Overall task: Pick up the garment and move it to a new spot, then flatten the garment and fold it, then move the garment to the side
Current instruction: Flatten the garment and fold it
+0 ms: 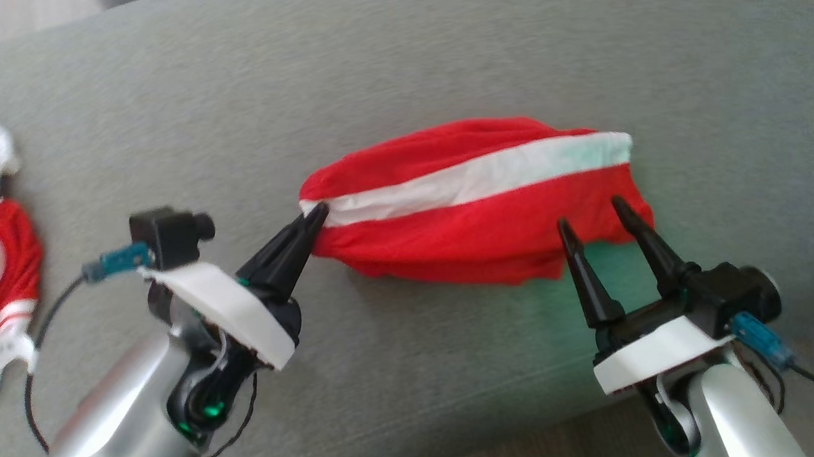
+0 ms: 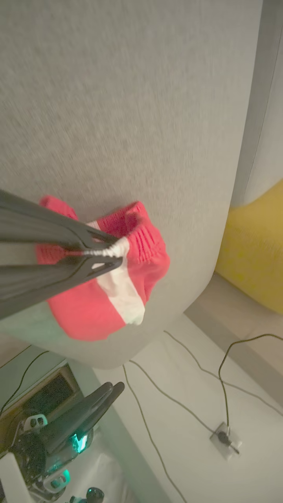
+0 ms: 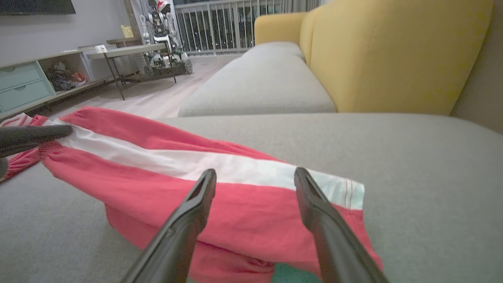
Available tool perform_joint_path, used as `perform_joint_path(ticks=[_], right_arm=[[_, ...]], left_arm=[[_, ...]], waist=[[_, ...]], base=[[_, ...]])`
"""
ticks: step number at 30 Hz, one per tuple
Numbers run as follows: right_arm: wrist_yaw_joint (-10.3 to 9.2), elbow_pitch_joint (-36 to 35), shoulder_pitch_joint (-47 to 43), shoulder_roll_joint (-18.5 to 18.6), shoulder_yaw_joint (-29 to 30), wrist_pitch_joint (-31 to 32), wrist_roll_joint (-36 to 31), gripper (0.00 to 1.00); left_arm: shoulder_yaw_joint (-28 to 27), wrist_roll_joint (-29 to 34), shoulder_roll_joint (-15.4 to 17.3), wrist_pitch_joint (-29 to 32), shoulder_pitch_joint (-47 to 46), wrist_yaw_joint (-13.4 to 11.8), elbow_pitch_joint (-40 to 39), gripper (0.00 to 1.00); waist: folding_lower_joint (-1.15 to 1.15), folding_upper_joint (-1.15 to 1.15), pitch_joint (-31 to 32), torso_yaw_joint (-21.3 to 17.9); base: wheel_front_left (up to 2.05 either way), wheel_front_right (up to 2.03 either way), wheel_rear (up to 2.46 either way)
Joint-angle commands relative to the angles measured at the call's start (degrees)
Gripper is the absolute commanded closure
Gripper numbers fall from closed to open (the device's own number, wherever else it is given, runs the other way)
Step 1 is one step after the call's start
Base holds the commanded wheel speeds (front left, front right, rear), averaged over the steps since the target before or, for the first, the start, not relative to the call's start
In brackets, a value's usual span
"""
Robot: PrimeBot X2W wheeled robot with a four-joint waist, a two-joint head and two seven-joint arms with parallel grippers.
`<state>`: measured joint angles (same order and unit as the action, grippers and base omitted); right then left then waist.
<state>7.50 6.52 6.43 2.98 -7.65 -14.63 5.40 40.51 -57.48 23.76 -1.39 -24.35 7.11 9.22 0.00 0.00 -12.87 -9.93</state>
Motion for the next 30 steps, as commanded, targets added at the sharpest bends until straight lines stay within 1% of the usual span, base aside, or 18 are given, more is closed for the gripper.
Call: perform_joint_path(ticks=[1,2,3,8,13,17,24,27,30], right_arm=[[-0.01,0.8,2.0,0.7,-1.2,-0.4,1.3,0.0],[-0.01,2.6,2.6,1.3,-1.4,-0.4,1.7,0.0],[-0.01,2.6,2.6,1.3,-1.4,-0.4,1.7,0.0],[-0.01,10.8,7.0,3.1,-1.5,-0.4,2.2,0.0],[-0.01,16.6,10.9,3.3,-0.9,-0.4,4.0,0.0],[-0.01,19.0,12.8,3.9,-1.1,-0.4,4.7,0.0],[-0.01,20.5,14.5,4.2,0.1,-0.4,5.7,0.0],[-0.01,21.6,15.3,4.7,-1.1,-0.4,7.6,0.0],[-0.01,23.3,16.6,5.5,-3.6,-0.4,10.0,0.0]], left_arm=[[-1.9,1.1,1.3,-2.7,-1.2,0.4,-0.4,1.0],[-1.7,1.4,1.1,-3.7,-0.6,0.4,0.4,1.0],[-1.7,1.4,1.1,-3.7,-0.6,0.4,0.4,1.0],[-2.1,2.1,0.4,-7.9,1.1,0.4,4.3,1.0],[-2.5,2.8,-0.1,-9.9,1.3,0.3,6.3,1.0],[-2.6,3.1,-0.3,-10.6,1.1,0.3,7.5,1.0],[-2.5,3.4,-0.3,-11.3,0.8,0.3,9.1,1.0],[-2.2,3.6,-0.3,-11.4,0.5,0.3,9.8,1.0],[-2.0,3.6,-0.4,-11.5,0.2,0.3,10.4,1.0]], waist=[[0.0,0.0,-1.0,3.2],[0.0,0.0,-1.0,3.7],[0.0,0.0,-1.0,3.7],[0.0,0.0,-1.3,5.6],[0.0,0.0,-2.0,6.7],[0.0,0.0,-2.5,7.0],[0.0,0.0,-3.1,6.9],[0.0,0.0,-3.2,6.8],[0.0,0.0,-3.3,6.8]], base=[[0.0,0.0,0.0],[0.0,0.0,0.0],[0.0,0.0,0.0],[0.0,0.0,0.0],[0.0,0.0,0.0],[0.0,0.0,0.0],[0.0,0.0,0.0],[0.0,0.0,0.0],[0.0,0.0,0.0]])
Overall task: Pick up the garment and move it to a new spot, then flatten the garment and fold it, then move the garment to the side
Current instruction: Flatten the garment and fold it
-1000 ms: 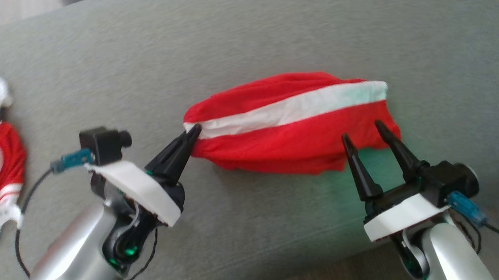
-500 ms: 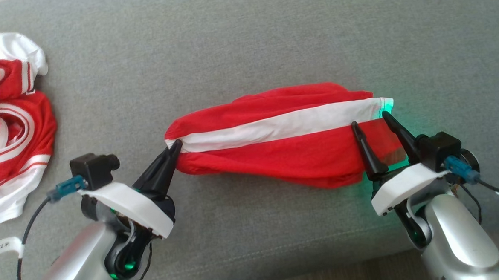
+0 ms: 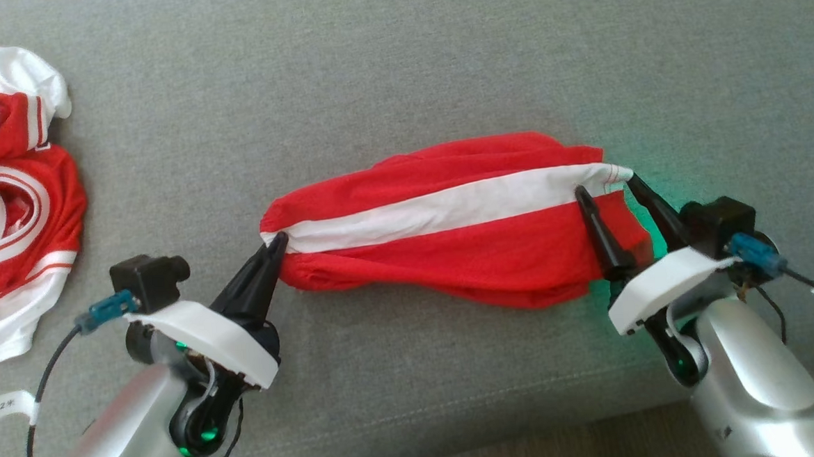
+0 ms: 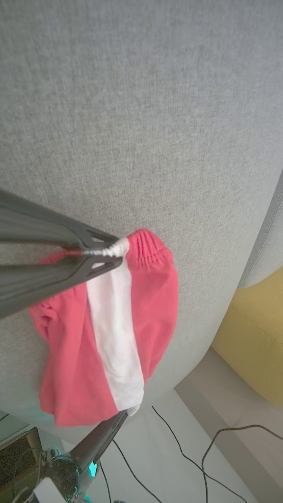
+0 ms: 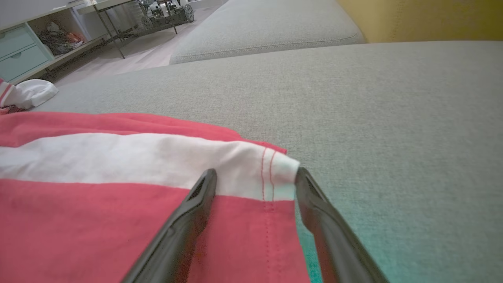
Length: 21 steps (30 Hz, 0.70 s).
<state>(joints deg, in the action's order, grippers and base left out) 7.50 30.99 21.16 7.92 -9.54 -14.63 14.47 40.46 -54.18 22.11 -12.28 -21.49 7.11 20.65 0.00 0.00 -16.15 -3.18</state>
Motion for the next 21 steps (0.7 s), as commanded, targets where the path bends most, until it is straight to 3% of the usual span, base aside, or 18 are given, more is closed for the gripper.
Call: perform_joint_path(ticks=[1,4,5,7,8,9,10,11,21], right_arm=[[-0.01,-0.6,2.3,0.9,-2.4,-0.4,1.6,0.0],[-0.01,0.6,3.6,2.2,-4.2,-0.4,2.6,0.0],[-0.01,0.8,4.0,2.5,-4.5,-0.4,2.9,0.08],[-0.01,1.1,4.5,3.0,-5.0,-0.4,3.3,0.29],[-0.01,1.1,4.6,3.2,-5.2,-0.4,3.4,0.53],[-0.01,1.1,4.7,3.4,-5.4,-0.4,3.6,0.66],[-0.01,1.1,4.7,3.5,-5.6,-0.4,3.7,0.89],[-0.01,1.1,4.7,3.7,-5.8,-0.4,3.7,1.0],[-0.01,-1.4,4.1,5.2,-4.8,-0.4,2.1,1.0]], left_arm=[[-1.8,0.3,1.2,-0.7,-2.8,0.3,-0.9,1.0],[-1.5,0.3,1.1,-0.7,-3.1,0.3,-0.5,1.0],[-1.3,0.4,1.0,-0.7,-3.3,0.3,-0.4,1.0],[-1.0,0.5,1.0,-0.7,-3.5,0.3,-0.1,1.0],[-0.9,0.5,1.0,-0.8,-3.6,0.3,0.0,1.0],[-0.9,0.5,1.0,-0.8,-3.6,0.3,0.1,1.0],[-0.8,0.4,1.1,-0.9,-3.7,0.3,0.3,1.0],[-0.8,0.4,1.1,-0.9,-3.7,0.3,0.4,1.0],[-1.6,-1.2,0.8,-1.6,-4.1,0.4,-0.3,1.0]], waist=[[0.0,0.0,0.0,0.1],[0.0,0.0,0.0,0.2],[0.0,0.0,-0.1,0.3],[0.0,0.0,0.0,0.5],[0.0,0.0,0.0,0.6],[0.0,0.0,0.1,0.7],[0.0,0.0,0.1,0.7],[0.0,0.0,0.2,0.8],[0.0,0.0,1.3,0.4]], base=[[0.0,0.0,0.0],[0.0,0.0,0.0],[0.0,0.0,0.0],[0.0,0.0,0.0],[0.0,0.0,0.0],[0.0,0.0,0.0],[0.0,0.0,0.0],[0.0,0.0,0.0],[0.0,0.0,0.0]])
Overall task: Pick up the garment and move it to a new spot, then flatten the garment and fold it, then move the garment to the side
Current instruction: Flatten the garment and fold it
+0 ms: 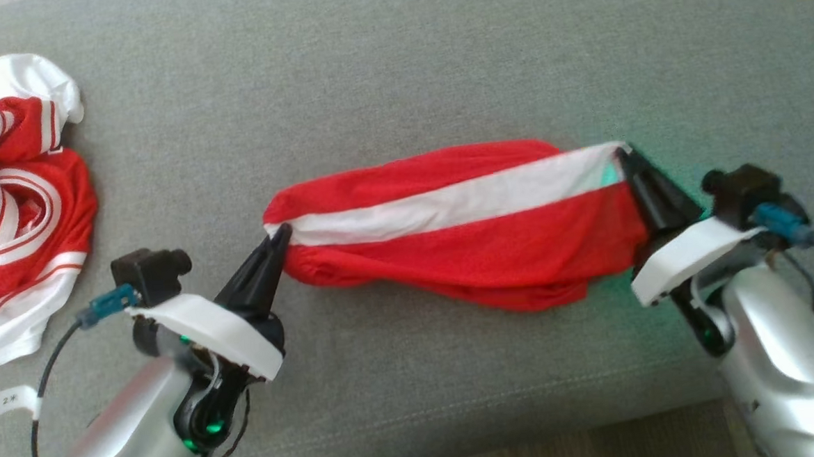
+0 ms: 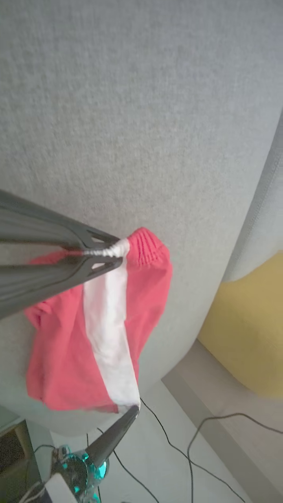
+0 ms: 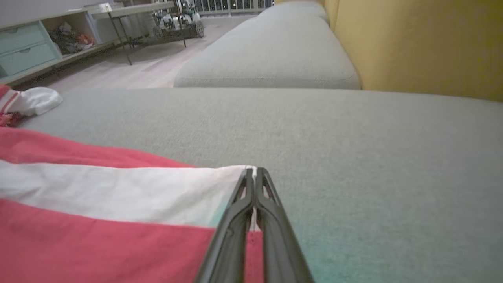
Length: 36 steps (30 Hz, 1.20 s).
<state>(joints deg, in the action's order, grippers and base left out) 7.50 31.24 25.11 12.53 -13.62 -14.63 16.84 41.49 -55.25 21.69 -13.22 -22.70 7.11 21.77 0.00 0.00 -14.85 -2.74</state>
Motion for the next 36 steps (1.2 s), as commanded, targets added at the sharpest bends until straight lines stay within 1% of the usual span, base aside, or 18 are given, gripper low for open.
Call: perform_joint_path(ticks=[1,5,6,9,12,15,18,21,24,27,29,31,34,35,36], right_arm=[[-0.01,-2.5,0.2,0.7,0.0,-0.4,-0.6,1.0],[-0.01,-7.0,1.7,1.3,2.7,-0.4,-1.6,1.0],[-0.01,-9.2,3.9,1.9,3.2,-0.4,-2.5,1.0],[-0.01,-10.9,9.4,2.5,4.2,-0.2,-3.6,1.0],[-0.01,-11.6,16.3,1.8,5.4,1.0,-3.9,1.0],[-0.01,-10.8,24.2,1.2,6.5,2.5,-4.5,1.0],[-0.01,-8.2,33.1,1.0,6.7,3.3,-5.2,1.0],[-0.01,-5.1,42.1,1.0,7.4,2.2,-6.9,1.0],[-0.01,-3.5,49.4,0.4,9.6,0.4,-10.6,1.0],[-0.01,-5.2,54.8,-0.1,12.8,-0.3,-14.7,1.0],[-0.01,-9.6,55.8,-0.8,14.8,-0.3,-17.1,1.0],[-0.01,-12.5,54.4,-1.6,15.2,-0.3,-17.9,1.0],[-0.01,-13.7,48.6,-2.6,13.4,-0.4,-17.9,1.0],[-0.01,-13.4,46.2,-2.8,12.6,-0.4,-17.5,1.0],[-0.01,-13.4,46.2,-2.8,12.6,-0.4,-17.5,1.0]], left_arm=[[-2.8,-0.9,1.2,-0.7,-3.2,0.4,-2.3,1.0],[-2.8,-4.2,2.3,1.4,-6.6,0.4,-7.4,1.0],[-3.5,-5.4,3.2,2.7,-9.5,0.4,-9.9,1.0],[-5.0,-7.0,4.1,5.4,-15.0,0.4,-13.3,1.0],[-6.0,-6.5,5.1,8.2,-22.0,0.3,-14.9,1.0],[-6.7,-4.6,5.6,10.8,-30.1,0.1,-14.0,1.0],[-6.4,-1.3,5.0,12.6,-38.6,-0.2,-10.6,1.0],[-5.9,3.2,3.6,11.3,-47.5,-0.1,-5.9,1.0],[-5.3,8.7,2.3,6.2,-55.5,0.0,-1.1,1.0],[-5.5,14.7,1.0,-0.2,-62.2,0.1,2.9,1.0],[-5.2,18.7,0.1,-1.5,-64.9,0.2,3.6,1.0],[-5.3,22.5,-0.4,-1.7,-65.5,0.3,2.2,1.0],[-4.8,27.0,-0.2,-1.7,-60.6,0.3,-0.4,1.0],[-3.8,27.7,0.1,-1.8,-58.3,0.3,-0.8,1.0],[-3.8,27.7,0.1,-1.8,-58.3,0.3,-0.8,1.0]], waist=[[0.0,0.0,0.2,-0.2],[0.0,0.0,0.7,-0.8],[0.0,0.0,0.8,-1.4],[0.0,0.0,0.3,-2.6],[0.0,0.0,-0.8,-3.5],[0.0,0.0,-2.9,-4.3],[0.0,0.0,-5.9,-4.9],[0.0,0.0,-9.6,-5.4],[0.0,0.0,-12.9,-5.7],[0.0,0.0,-15.8,-5.8],[0.0,0.0,-17.5,-5.4],[0.0,0.0,-19.0,-5.2],[0.0,0.0,-20.2,-5.2],[0.0,0.0,-20.4,-5.2],[0.0,0.0,-20.4,-5.2]], base=[[0.0,0.0,0.0],[0.0,0.0,0.0],[0.0,0.0,0.0],[0.0,0.0,0.0],[0.0,0.0,0.0],[0.0,0.0,0.0],[0.0,0.0,0.0],[0.0,0.0,0.0],[0.0,0.0,0.0],[0.0,0.0,0.0],[0.0,0.0,0.0],[0.0,0.0,0.0],[0.0,0.0,0.0],[0.0,0.0,0.0],[0.0,0.0,0.0]])
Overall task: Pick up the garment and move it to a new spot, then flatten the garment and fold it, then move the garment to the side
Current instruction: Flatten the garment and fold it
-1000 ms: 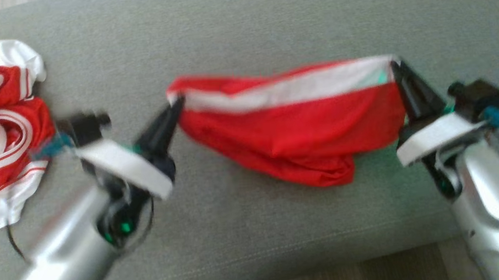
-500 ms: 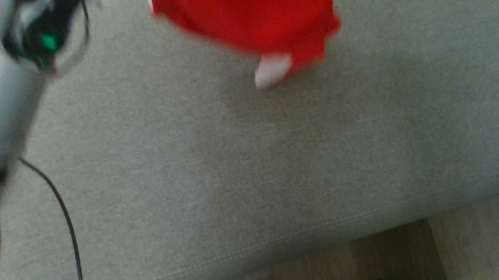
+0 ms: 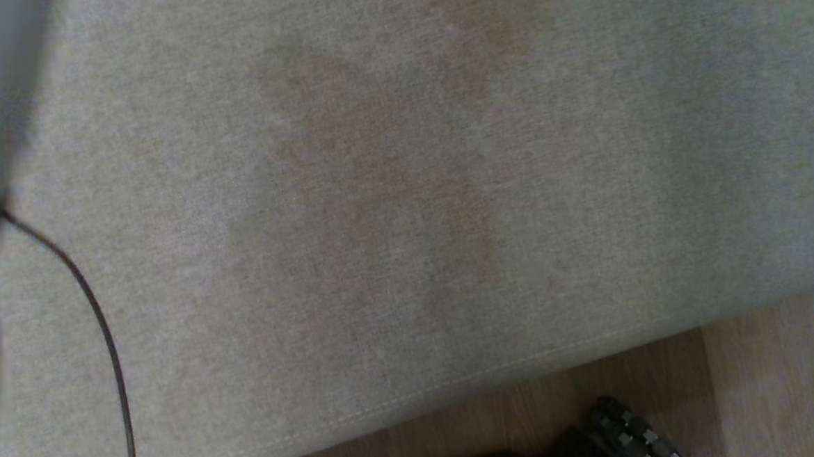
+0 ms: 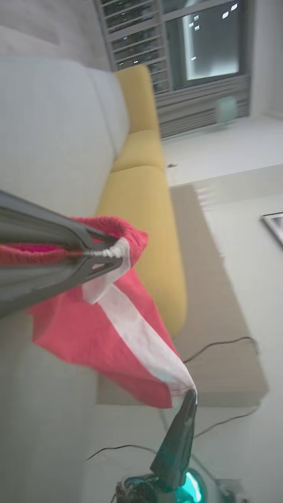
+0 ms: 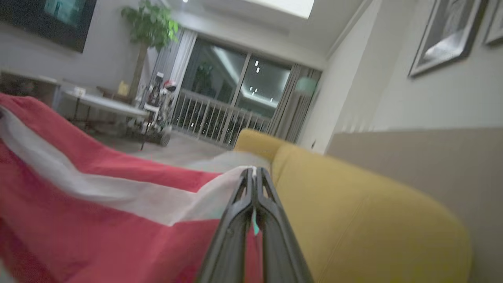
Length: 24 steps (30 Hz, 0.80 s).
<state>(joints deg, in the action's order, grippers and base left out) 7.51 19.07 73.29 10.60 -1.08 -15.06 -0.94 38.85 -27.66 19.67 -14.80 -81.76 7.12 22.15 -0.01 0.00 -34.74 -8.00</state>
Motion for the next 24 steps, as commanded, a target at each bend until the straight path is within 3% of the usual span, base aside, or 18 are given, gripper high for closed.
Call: perform_joint_path(ticks=[1,10,15,24], right_arm=[[-0.02,-0.8,-6.7,-0.8,-2.1,0.1,1.4,1.0],[-0.02,-6.3,-27.2,2.6,-5.2,0.1,7.3,1.0],[-0.02,-9.7,-40.4,7.0,-6.8,0.1,11.7,1.0],[-0.02,-16.4,-59.8,13.9,-9.9,2.9,19.7,1.0]], left_arm=[[0.5,1.2,3.0,-0.2,5.5,0.3,-1.6,1.0],[2.4,1.9,6.5,-0.2,25.3,0.4,-9.4,1.0],[7.6,2.4,11.3,-0.2,36.6,0.4,-15.7,1.0],[5.3,4.6,14.3,-0.2,52.2,0.4,-20.5,1.0]], waist=[[0.01,0.0,-0.7,0.1],[0.01,0.0,2.1,0.8],[0.01,0.0,5.6,1.1],[0.01,0.0,12.5,1.0]], base=[[0.0,0.0,0.0],[0.0,0.0,0.0],[0.0,0.0,0.0],[0.0,0.0,0.0]])
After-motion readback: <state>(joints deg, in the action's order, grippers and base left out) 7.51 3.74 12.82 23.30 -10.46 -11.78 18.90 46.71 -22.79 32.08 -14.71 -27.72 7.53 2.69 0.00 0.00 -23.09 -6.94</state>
